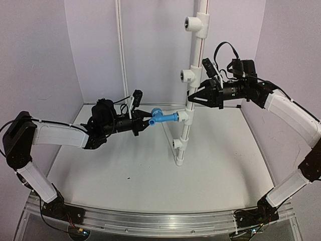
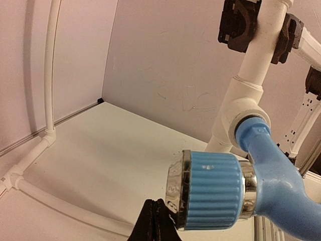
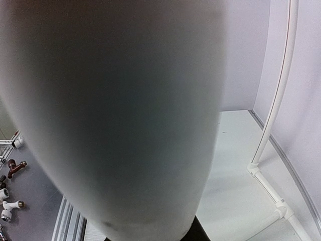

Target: Install the water faucets

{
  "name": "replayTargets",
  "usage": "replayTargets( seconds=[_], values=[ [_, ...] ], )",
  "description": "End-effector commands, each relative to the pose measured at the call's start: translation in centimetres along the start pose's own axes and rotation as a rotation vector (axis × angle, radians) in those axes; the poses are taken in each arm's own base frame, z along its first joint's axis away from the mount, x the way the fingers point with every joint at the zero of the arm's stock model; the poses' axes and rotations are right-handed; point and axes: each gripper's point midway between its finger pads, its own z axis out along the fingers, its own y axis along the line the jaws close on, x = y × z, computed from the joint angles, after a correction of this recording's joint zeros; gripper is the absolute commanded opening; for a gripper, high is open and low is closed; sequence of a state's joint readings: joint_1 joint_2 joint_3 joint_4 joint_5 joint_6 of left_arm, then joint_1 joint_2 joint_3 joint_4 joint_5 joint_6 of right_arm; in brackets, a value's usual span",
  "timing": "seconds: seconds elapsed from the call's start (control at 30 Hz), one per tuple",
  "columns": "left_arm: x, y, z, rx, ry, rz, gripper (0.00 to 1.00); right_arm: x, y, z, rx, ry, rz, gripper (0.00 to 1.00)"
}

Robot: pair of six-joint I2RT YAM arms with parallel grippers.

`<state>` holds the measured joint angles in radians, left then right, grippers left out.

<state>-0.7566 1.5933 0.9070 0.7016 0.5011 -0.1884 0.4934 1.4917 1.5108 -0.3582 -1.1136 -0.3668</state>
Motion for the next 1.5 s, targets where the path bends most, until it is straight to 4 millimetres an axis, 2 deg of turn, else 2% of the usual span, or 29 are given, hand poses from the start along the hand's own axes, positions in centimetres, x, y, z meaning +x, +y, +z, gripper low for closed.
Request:
replayTargets(
  seconds=[0.0,0.2,0.63,0.93,1.1,1.17,1.23,1.4,1.47],
  values=[
    [-9.1,-6.4,-1.4,0.195,-0.185,0.196,0.00,1.7,1.2,0.0,-0.026,0.059,0.233,0.00],
    [-10.3,-7.3,-1.5,0.225,-0.175,0.221,0.00,1.8,1.1,0.0,-0.024,0.061,0.233,0.00],
    [-10.8,-9.5,-2.1,0.339,-0.142,0.206,0.00,2.1,0.3,0.4,-0.013,0.070,0.234,0.00],
    [-11.8,-10.8,-2.6,0.344,-0.137,0.255,0.00,2.2,0.0,0.7,-0.011,0.072,0.238,0.00],
    [-12.5,-11.0,-2.6,0.346,-0.128,0.220,0.01,2.1,-0.3,0.7,-0.008,0.072,0.240,0.00],
    [-13.1,-10.1,-2.5,0.284,-0.125,0.166,0.07,2.2,-0.3,0.7,-0.006,0.073,0.241,0.00],
    [-13.3,-9.2,-2.4,0.220,-0.103,0.109,0.19,2.2,-0.2,0.7,-0.006,0.073,0.240,0.00],
    [-12.7,-7.5,-3.4,0.107,-0.072,-0.035,0.65,2.1,-0.1,0.5,-0.003,0.072,0.233,0.00],
    [-11.9,-6.8,-3.9,0.061,-0.053,-0.113,0.76,2.0,0.1,0.5,-0.004,0.071,0.230,0.00]
  ],
)
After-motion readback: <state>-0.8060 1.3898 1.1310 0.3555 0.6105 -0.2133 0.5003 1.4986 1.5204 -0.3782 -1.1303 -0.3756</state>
